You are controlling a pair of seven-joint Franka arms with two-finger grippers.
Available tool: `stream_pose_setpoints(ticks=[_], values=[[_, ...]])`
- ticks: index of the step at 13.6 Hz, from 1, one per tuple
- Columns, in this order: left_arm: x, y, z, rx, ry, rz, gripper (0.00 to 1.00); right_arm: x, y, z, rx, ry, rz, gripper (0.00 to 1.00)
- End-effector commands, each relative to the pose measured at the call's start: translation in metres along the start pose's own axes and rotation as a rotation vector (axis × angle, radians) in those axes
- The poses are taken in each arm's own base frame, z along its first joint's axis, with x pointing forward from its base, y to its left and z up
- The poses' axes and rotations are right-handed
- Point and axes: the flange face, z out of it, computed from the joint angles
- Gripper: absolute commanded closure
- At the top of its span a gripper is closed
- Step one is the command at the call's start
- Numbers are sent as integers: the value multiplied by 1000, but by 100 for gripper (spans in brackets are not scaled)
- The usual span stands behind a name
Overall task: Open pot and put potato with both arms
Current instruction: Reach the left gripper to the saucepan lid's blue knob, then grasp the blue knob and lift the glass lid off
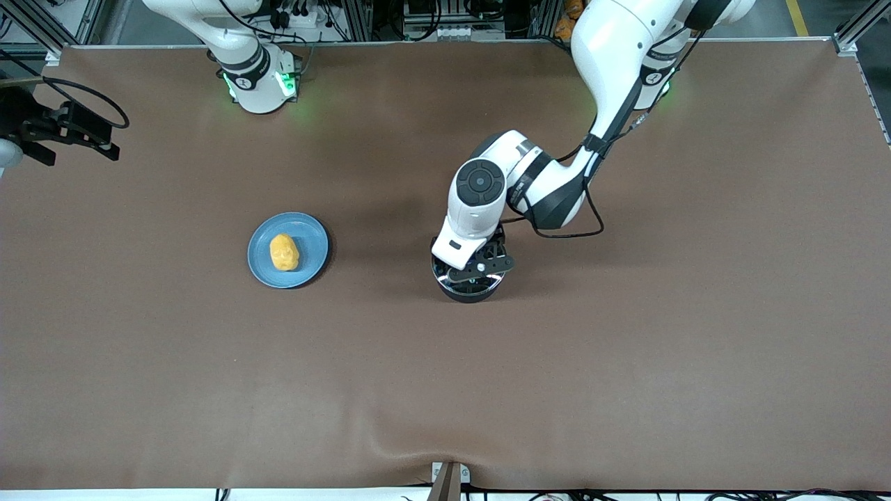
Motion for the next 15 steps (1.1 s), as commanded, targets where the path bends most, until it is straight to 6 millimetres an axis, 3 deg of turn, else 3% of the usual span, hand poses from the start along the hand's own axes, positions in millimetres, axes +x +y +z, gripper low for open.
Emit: stream_pose_setpoints(ticks=[1, 4, 6, 9, 11, 12, 15], values=[[2, 4, 5, 19, 26, -6, 0, 2, 2, -4, 7, 0, 17, 0], [3, 2, 15, 31, 16, -13, 0, 2, 2, -4, 7, 0, 15, 0], [4, 1, 10, 30, 18, -17, 24, 2, 2, -4, 7, 0, 15, 0], [4, 1, 5, 27, 20, -51, 78, 2, 2, -4, 7, 0, 15, 0], [4, 0, -1, 28, 24, -57, 93, 2, 2, -4, 7, 0, 15, 0], [5, -1, -5, 30, 24, -57, 100, 2, 2, -4, 7, 0, 15, 0], [6, -10, -37, 46, 24, -67, 100, 2, 0, -4, 3, 1, 2, 0]])
